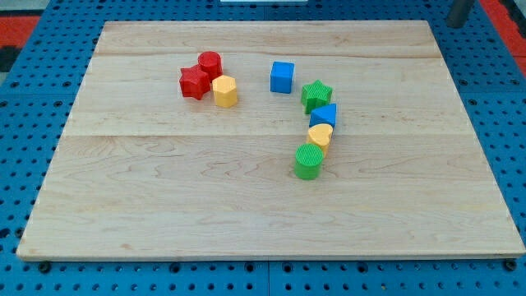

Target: Point at the blue cube

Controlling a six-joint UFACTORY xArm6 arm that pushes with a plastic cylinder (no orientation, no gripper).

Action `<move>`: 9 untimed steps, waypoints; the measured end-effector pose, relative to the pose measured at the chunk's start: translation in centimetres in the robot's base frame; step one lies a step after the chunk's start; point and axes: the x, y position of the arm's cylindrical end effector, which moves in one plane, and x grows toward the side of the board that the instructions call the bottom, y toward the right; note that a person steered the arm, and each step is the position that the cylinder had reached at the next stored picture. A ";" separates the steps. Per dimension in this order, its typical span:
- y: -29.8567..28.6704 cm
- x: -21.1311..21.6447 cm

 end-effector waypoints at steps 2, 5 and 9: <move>-0.7 0.3; -0.7 0.0; -20.3 0.6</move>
